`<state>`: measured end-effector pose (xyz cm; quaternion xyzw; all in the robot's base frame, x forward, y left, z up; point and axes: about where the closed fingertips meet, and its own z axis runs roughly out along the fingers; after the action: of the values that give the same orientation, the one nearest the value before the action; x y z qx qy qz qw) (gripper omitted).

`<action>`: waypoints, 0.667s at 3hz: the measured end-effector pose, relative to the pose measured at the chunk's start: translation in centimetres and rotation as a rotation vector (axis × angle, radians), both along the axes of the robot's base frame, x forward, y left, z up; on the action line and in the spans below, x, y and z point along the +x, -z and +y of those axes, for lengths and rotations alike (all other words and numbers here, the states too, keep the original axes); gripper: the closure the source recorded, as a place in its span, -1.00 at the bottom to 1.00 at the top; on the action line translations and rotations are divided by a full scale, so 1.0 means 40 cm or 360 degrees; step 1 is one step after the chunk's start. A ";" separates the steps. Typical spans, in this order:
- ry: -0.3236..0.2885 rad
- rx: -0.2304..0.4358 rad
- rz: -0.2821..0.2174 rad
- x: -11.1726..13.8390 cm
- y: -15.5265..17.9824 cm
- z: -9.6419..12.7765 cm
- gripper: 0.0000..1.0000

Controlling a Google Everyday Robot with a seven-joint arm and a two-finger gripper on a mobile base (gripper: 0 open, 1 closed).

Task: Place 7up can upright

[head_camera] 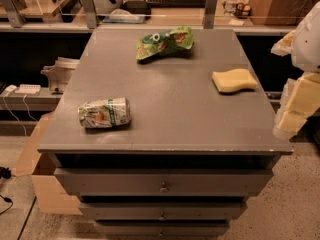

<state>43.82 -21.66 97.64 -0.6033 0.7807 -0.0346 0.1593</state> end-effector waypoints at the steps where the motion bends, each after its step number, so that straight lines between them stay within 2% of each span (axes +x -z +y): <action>1: -0.0003 -0.0001 -0.0005 0.001 -0.002 0.002 -1.00; 2: -0.0171 -0.0065 -0.0011 0.048 -0.014 0.099 -1.00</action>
Offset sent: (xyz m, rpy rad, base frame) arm 0.0498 0.1033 0.0091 -0.1136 0.0119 0.2896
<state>45.73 -17.69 98.19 -0.6473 0.7458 -0.0440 0.1512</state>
